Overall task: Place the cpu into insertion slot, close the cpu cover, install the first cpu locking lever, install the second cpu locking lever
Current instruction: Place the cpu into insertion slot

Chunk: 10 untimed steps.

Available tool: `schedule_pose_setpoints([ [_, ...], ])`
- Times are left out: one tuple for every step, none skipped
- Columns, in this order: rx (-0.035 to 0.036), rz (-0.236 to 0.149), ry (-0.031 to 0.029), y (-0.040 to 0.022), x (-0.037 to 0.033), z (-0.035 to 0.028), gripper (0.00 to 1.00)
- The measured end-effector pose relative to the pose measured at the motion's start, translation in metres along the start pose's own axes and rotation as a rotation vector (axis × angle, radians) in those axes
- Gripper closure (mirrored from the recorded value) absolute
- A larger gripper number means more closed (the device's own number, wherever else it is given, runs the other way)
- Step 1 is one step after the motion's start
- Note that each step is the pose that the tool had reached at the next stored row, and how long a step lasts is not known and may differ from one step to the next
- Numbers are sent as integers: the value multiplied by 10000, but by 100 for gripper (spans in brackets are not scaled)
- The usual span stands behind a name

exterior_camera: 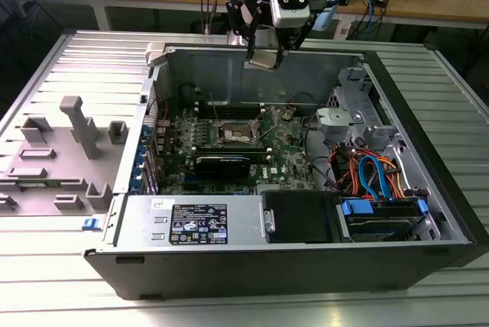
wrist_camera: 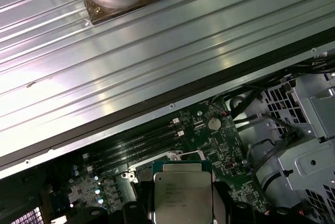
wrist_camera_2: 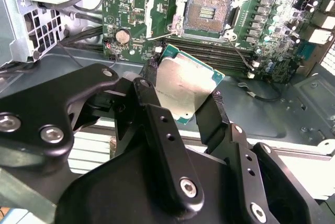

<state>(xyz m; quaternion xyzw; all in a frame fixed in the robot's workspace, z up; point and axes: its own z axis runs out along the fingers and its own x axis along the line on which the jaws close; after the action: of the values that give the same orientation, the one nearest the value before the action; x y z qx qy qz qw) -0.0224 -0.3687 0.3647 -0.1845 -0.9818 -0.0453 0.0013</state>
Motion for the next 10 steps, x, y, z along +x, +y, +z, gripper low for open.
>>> schedule_pose_setpoints([
  [0,0,0,0,0,0,46],
  [0,0,0,0,0,0,46],
  [0,0,0,0,0,0,46],
  [0,1,-1,0,0,0,46],
  [0,1,0,0,0,0,46],
  [0,1,0,0,0,0,46],
  [0,1,0,0,0,0,46],
  [0,4,0,0,0,0,46],
  [0,17,-2,0,0,0,46],
  [0,44,-4,0,0,0,46],
])
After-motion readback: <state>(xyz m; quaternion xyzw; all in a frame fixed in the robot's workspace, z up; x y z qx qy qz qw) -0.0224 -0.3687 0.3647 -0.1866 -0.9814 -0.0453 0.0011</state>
